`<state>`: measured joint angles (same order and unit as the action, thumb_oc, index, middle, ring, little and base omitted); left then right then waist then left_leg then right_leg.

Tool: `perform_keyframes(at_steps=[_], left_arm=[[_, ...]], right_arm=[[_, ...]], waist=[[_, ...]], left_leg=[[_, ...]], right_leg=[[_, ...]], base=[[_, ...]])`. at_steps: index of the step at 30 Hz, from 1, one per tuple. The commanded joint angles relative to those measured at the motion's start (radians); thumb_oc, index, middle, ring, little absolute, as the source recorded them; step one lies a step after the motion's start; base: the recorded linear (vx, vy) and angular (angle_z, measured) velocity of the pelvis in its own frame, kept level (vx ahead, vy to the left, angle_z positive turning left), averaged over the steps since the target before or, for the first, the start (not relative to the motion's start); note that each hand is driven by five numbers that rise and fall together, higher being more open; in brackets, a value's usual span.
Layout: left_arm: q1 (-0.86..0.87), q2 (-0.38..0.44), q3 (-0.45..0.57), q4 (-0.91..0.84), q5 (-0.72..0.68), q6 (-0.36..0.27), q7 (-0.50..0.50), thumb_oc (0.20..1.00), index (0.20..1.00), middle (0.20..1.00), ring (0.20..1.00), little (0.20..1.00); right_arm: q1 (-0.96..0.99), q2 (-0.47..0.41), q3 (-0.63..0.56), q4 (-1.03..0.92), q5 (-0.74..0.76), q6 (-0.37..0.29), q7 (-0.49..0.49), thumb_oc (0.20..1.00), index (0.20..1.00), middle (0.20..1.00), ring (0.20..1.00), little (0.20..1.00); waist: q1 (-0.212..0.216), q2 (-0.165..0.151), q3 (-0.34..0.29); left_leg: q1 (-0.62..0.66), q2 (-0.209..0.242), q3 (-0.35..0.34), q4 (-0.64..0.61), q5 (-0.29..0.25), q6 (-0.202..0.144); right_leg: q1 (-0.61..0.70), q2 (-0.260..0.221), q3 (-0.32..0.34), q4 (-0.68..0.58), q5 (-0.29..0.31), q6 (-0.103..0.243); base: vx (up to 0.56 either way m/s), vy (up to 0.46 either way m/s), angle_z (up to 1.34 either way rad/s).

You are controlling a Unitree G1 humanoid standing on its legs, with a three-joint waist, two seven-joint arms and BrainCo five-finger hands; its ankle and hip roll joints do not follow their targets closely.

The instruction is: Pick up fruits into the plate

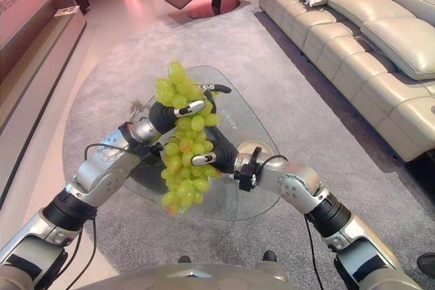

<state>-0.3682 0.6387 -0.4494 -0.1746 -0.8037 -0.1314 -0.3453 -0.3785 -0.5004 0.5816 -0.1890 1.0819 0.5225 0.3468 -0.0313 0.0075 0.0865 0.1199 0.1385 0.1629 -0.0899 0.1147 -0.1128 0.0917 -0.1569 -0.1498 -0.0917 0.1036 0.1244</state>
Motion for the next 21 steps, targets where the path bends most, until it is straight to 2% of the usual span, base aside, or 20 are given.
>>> perform_keyframes(at_steps=[1, 10, 11, 21], left_arm=[[-0.081, -0.034, -0.028, 0.009, 0.006, -0.043, 0.027, 0.200, 0.200, 0.200, 0.200, 0.200], [-0.061, -0.089, -0.036, 0.064, 0.086, -0.057, 0.078, 0.200, 0.200, 0.200, 0.200, 0.200], [-0.054, -0.100, -0.036, 0.077, 0.114, -0.061, 0.083, 0.200, 0.200, 0.200, 0.200, 0.200], [-0.056, -0.114, -0.029, 0.092, 0.159, -0.047, 0.110, 0.200, 0.200, 0.200, 0.200, 0.200]], right_arm=[[-0.076, 0.067, 0.015, -0.111, 0.116, -0.055, -0.011, 1.000, 1.000, 1.000, 1.000, 1.000], [-0.087, 0.128, 0.034, -0.113, 0.178, -0.077, -0.054, 1.000, 1.000, 1.000, 1.000, 1.000], [-0.083, 0.143, 0.037, -0.112, 0.183, -0.084, -0.079, 0.200, 0.200, 0.200, 0.200, 0.200], [-0.058, 0.174, 0.022, -0.101, 0.206, -0.112, -0.130, 0.200, 0.200, 0.200, 0.200, 0.200]], waist=[[0.007, -0.019, -0.009], [0.010, -0.017, -0.013], [0.011, -0.017, -0.014], [0.009, -0.017, -0.012]], left_leg=[[0.023, -0.033, 0.006, 0.022, -0.155, 0.025], [0.026, -0.028, 0.008, 0.021, -0.153, 0.025], [0.025, -0.027, 0.008, 0.021, -0.152, 0.024], [0.023, -0.023, 0.015, 0.021, -0.146, 0.023]], right_leg=[[0.042, -0.006, -0.052, 0.036, -0.106, 0.018], [0.044, -0.005, -0.052, 0.031, -0.102, 0.018], [0.045, -0.006, -0.053, 0.031, -0.102, 0.018], [0.041, -0.008, -0.060, 0.034, -0.099, 0.018]], base=[[0.00, 0.000, 0.00], [0.00, -0.002, -0.01], [0.00, 0.000, 0.00], [-0.01, 0.003, 0.00]])
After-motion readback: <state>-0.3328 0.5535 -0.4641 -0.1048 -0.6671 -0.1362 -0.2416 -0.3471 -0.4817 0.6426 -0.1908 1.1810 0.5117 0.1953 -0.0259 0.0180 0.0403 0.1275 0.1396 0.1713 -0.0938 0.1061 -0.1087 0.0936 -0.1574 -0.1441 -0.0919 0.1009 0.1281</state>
